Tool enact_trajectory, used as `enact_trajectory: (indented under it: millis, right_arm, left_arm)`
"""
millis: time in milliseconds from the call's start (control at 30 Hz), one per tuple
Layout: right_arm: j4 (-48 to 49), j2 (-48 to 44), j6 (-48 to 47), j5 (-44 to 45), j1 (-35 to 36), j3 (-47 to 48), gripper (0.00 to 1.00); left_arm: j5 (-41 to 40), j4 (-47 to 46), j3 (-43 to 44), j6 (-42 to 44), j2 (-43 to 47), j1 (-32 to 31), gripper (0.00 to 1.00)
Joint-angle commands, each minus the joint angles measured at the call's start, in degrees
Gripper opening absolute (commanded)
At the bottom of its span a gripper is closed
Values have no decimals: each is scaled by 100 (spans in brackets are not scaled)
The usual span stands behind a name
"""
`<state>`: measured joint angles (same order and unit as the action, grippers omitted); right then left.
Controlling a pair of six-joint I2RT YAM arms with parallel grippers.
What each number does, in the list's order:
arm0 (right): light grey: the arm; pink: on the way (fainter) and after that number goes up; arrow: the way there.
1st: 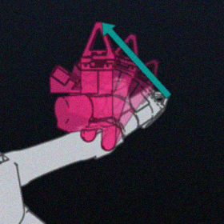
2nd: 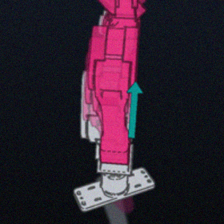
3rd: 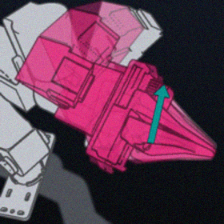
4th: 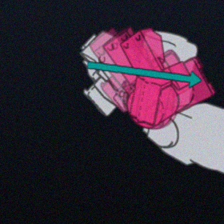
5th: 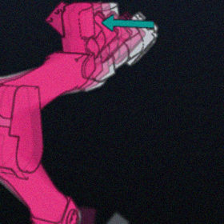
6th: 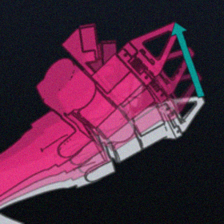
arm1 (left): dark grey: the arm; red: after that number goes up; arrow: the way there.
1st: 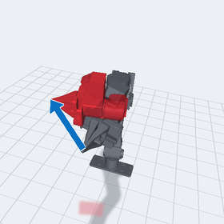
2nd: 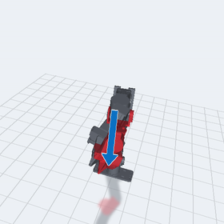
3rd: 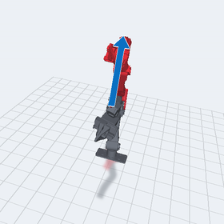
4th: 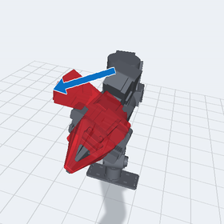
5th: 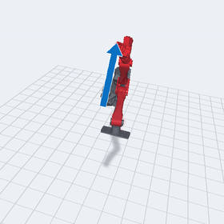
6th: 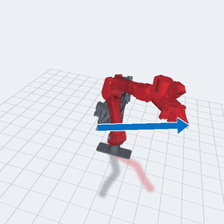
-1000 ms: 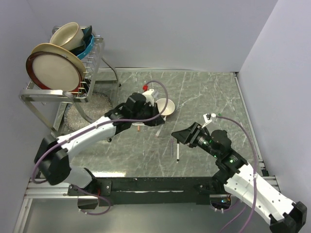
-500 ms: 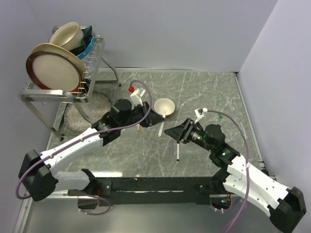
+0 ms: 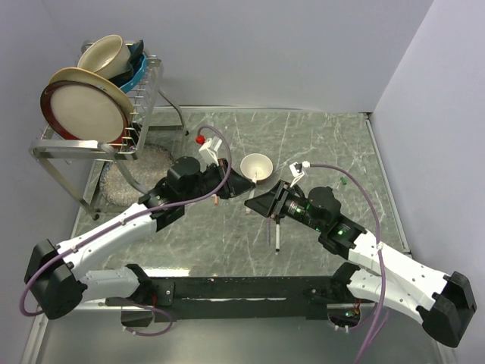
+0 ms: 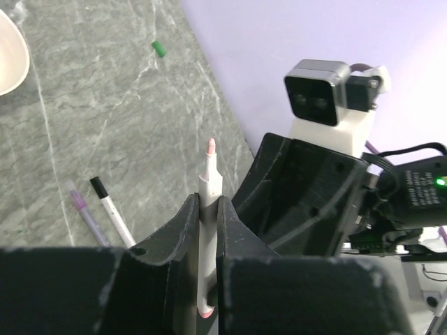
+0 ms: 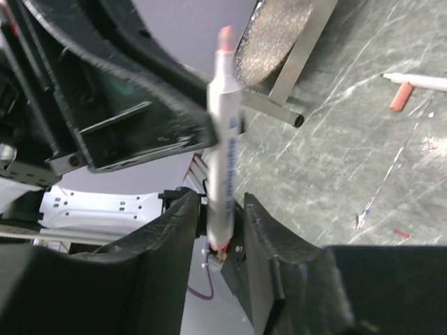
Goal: Insert the pens into the pen caps
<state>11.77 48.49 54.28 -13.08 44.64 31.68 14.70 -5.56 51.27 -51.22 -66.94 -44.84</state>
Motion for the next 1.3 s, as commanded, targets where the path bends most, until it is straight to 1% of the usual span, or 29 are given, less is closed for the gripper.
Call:
enact_trajectory:
  millis: [0, 133, 267, 300, 333, 400, 433, 467, 533, 567, 633, 667, 700, 767, 800, 833, 867, 900, 967, 1033, 1067, 1100, 1167, 1267]
  right_arm:
    - [132, -94, -41, 420, 80, 216, 38]
    - [89, -33, -58, 421, 185, 277, 32]
    - [159, 90, -58, 403, 308, 347, 30]
    - [142, 99, -75, 412, 326, 356, 26]
    - [133, 125, -119, 438, 361, 374, 14]
    - [54, 117, -172, 543, 440, 426, 0]
    - [19, 82, -216, 570, 449, 435, 0]
    - [-69, 47, -225, 648, 466, 453, 0]
    - [-183, -111, -208, 780, 466, 435, 0]
    - [-332, -173, -207, 885, 466, 418, 0]
    - [-543, -383, -216, 1175, 466, 426, 0]
    - [-797, -454, -234, 1272, 466, 435, 0]
    - [-921, -533, -251, 1456, 466, 444, 0]
    - [-1254, -814, -286, 1632, 466, 409, 0]
    - [-1343, -919, -287, 1755, 466, 400, 0]
    - [-1501, -1138, -304, 1922, 458, 374, 0]
    - [-1563, -1253, -295, 2010, 458, 339, 0]
    - [-1625, -1367, -304, 2081, 458, 330, 0]
    - [-1809, -1658, -348, 2283, 458, 321, 0]
    - [-1958, -1842, -435, 2380, 458, 373, 0]
    - [-2011, -1869, -471, 2415, 458, 391, 0]
    - [-2073, -1896, -532, 2433, 458, 418, 0]
    - [-2187, -1948, -550, 2442, 466, 444, 0]
    - [-2126, -2054, -524, 2451, 458, 304, 0]
  left_arm:
    - [-29, -445, -108, -256, 321, -25, 1]
    - [-37, -604, -196, -380, 418, -25, 1]
    - [42, -762, -301, -546, 453, -25, 1]
    - [42, -780, -310, -564, 462, -25, 1]
    - [33, -745, -301, -564, 471, -25, 1]
    - [7, -657, -275, -486, 480, -25, 1]
    - [15, -535, -223, -450, 480, -25, 1]
    - [-2, -438, -187, -363, 523, -25, 8]
    - [-221, -140, -21, -266, 550, -25, 28]
    - [-318, 158, 32, -161, 585, -25, 49]
    - [-617, 458, 190, -46, 620, -25, 64]
    - [-722, 877, 269, 111, 620, -16, 71]
    - [-810, 1099, 366, 208, 594, -7, 72]
    - [-1135, 1599, 726, 602, 446, 1, 73]
    - [-1275, 2115, 849, 744, 375, 28, 73]
    - [-1642, 2443, 1076, 937, 200, 54, 72]
    - [-1820, 2707, 1174, 1017, 77, 98, 71]
    - [-1969, 3223, 1349, 1105, -64, 211, 70]
    - [-2320, 3701, 1500, 1255, -556, 405, 67]
    - [-2305, 4044, 1536, 1368, -1011, 782, 62]
    - [-2087, 4054, 1518, 1430, -1136, 914, 55]
    - [-1981, 4019, 1440, 1474, -1250, 1090, 52]
    - [-1848, 3879, 1395, 1597, -1558, 1153, 45]
    - [-1804, 3756, 1404, 1685, -2024, 1153, 44]
